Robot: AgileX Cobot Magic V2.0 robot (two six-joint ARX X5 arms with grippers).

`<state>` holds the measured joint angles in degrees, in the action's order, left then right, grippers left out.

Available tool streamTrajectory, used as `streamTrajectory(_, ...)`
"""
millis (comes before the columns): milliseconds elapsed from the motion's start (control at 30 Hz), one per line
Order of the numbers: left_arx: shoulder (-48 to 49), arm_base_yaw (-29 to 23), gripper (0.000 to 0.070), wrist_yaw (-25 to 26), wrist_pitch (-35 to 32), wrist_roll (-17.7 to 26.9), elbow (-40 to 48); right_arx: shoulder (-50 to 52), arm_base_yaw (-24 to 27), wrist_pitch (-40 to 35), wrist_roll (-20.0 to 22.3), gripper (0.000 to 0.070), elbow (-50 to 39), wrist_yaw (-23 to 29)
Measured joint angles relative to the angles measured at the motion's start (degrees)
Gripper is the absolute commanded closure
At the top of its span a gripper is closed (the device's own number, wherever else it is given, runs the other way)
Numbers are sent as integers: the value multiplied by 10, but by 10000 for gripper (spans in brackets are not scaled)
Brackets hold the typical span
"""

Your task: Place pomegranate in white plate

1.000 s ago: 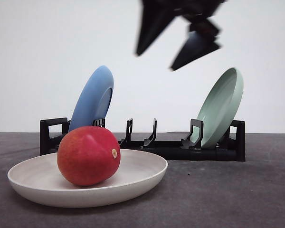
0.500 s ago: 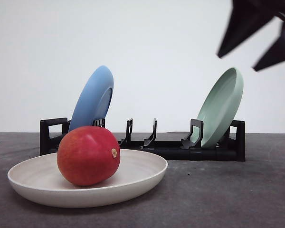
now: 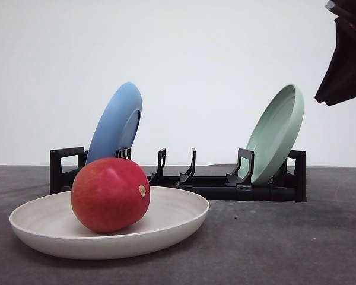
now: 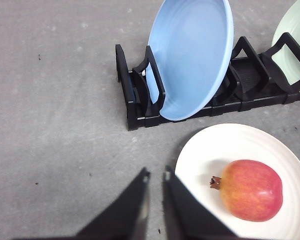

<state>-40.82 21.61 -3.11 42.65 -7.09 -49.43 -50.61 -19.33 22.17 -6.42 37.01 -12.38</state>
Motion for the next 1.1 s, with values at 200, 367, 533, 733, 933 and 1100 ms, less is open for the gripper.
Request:
streamTrajectory(200,4,0,700,0,0,0,0,0,0,-1,0,668,0,0)
streamTrajectory(367,4,0,700,0,0,0,0,0,0,-1,0,668,0,0)
streamTrajectory(533,4,-1,700,0,-4,0,1,0,0,-2,0,668,0,0)
streamTrajectory(733,78,-51,700,0,-107,3,104,0,0,-5,0,668,0,0)
streamTrajectory(933,186,-129,700,-1,-233,10,257,0,0,-6,0,668,0,0)
streamTrajectory(1100,284,-173,700,-14,-292,20,367,0,0,-6,0,668,0,0)
